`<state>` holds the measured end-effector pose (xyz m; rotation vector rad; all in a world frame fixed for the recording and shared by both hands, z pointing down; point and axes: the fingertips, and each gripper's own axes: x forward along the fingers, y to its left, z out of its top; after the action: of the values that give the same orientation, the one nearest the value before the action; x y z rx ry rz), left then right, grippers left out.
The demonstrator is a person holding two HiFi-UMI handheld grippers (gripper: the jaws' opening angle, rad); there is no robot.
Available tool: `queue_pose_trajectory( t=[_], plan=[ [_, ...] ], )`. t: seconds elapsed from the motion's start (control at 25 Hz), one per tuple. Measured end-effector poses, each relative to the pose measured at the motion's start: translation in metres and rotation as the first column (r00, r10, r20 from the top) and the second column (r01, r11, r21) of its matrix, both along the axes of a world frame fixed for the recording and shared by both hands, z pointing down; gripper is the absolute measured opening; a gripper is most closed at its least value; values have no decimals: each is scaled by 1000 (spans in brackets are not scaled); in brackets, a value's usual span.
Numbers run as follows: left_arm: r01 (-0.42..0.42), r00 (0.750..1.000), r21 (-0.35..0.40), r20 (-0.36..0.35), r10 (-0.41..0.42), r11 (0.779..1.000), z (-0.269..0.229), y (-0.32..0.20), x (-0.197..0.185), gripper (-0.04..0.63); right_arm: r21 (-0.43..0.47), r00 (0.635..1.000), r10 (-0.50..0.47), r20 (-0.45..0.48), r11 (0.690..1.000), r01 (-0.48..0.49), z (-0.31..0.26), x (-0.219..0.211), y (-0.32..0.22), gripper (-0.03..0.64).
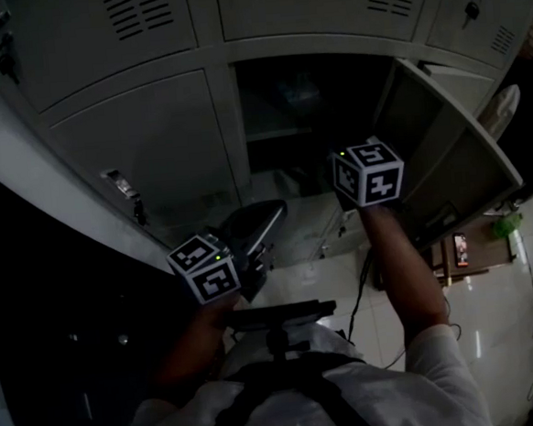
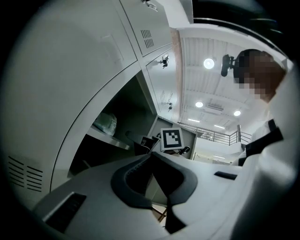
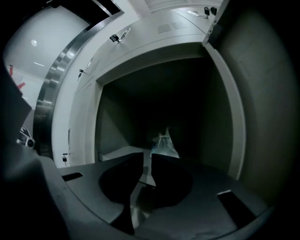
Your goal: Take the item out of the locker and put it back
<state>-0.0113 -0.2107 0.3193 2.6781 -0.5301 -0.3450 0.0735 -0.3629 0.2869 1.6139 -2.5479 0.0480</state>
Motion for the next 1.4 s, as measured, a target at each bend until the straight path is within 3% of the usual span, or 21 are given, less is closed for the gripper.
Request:
queue_pose_trajectory(
  t=[0.2,0.48,0.76,0.96,1.08,1.16,1.4],
  plan=[
    [-7,1000,26,7,7,1000,-12,-9,5,3,3,1000,24,-20,1000,-24,-15,-7,-30,63],
    [1,1000,49,19,-2,999,-22,-18,4,3,36,995,91,-37,995,-90,-31,-4,-70,207],
    [26,999,57,22,-28,998,-27,-29,-2,3,-9,992,112,-63,994,-113,-42,-10,-113,212],
    [37,999,50,23,-38,998,-25,-30,-5,3,-90,992,80,-94,992,-88,-27,-20,-137,210],
    [45,999,45,20,-46,998,-23,-31,-9,3,-111,991,64,-121,991,-78,-24,-24,-139,148],
    [52,998,42,18,-53,998,-22,-32,-13,3,-109,989,60,-136,991,-75,-23,-25,-136,73],
    [58,998,30,7,-58,998,-20,-29,-17,3,-56,984,64,-164,996,-74,-29,-25,-111,29]
  ],
)
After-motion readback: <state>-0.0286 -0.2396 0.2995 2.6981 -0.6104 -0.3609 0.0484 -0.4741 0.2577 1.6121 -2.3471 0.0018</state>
